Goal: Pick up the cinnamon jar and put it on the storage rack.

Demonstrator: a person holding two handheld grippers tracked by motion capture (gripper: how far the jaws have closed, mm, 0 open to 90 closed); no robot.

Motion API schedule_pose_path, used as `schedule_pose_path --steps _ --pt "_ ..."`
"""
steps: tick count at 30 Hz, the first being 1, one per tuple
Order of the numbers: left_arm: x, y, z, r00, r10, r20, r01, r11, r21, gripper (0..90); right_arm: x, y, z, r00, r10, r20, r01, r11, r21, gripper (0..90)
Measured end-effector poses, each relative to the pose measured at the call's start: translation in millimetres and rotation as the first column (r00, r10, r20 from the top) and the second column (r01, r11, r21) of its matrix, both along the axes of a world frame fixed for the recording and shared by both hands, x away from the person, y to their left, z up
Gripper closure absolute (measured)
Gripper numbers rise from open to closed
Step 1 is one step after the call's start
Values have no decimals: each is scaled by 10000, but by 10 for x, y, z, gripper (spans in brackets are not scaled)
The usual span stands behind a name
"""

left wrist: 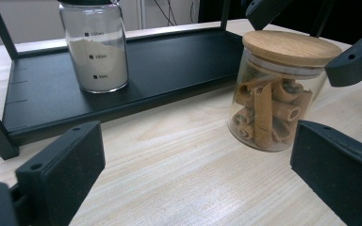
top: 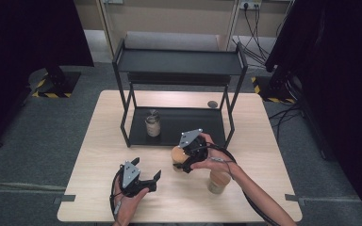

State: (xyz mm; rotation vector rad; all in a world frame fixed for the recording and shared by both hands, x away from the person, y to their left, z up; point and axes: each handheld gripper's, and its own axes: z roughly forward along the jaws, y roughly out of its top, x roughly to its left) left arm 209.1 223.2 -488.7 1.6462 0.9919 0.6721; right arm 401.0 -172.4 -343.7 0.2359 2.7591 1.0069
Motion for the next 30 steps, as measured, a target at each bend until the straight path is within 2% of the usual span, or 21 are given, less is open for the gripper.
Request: schedule_pose_path --steps 12,25,30 --pt "2 3 0 10000 -6 -9 6 10000 -16 31 29 94 -24 10000 81 -50 -83 9992 -387 115" --pt "3 5 0 10000 -12 -17 12 10000 -22 31 71 101 -56 9998 -3 -199 -7 9986 -524 204" --pt "3 5 -1 10000 -10 -14 10 10000 -26 31 70 138 -77 9997 -73 -252 56 9977 -679 210"
